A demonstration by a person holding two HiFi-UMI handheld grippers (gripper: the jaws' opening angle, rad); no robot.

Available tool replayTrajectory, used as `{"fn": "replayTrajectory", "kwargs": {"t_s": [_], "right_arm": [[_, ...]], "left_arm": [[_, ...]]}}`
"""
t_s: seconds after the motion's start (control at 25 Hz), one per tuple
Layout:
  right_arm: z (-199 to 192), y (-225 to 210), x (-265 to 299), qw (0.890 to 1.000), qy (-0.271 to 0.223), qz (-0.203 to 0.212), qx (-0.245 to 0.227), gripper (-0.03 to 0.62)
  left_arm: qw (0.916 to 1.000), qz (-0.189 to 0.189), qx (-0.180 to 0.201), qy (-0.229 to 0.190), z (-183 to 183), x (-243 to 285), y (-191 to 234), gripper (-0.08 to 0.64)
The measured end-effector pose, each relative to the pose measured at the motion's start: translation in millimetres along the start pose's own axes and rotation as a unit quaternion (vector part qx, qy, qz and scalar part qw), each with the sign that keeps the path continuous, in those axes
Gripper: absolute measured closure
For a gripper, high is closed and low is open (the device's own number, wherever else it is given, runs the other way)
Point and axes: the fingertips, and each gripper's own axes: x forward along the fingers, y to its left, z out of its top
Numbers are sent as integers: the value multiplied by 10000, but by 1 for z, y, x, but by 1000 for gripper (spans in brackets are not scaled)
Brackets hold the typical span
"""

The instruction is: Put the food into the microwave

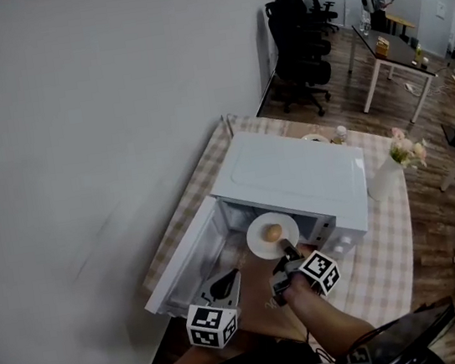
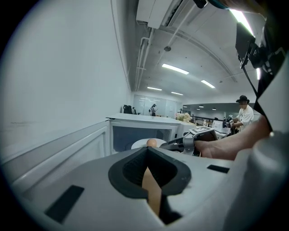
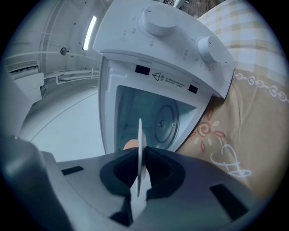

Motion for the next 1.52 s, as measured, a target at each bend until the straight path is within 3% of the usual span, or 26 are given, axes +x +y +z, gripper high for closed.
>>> {"fn": "replayTrajectory", "kwargs": {"t_s": [0.48, 0.76, 1.52], "right_arm": [[15, -25, 37, 9997, -110, -197, 91, 566], [26, -35, 56, 9989, -304, -314, 190, 566], [46, -63, 81, 9935, -826, -722, 291, 566]], "left_arm": [[9998, 61, -161, 83, -7, 37, 11, 552], [9994, -39, -101, 334, -15, 52, 10, 552], [9983, 124, -211, 524, -27, 51, 24, 552]]}}
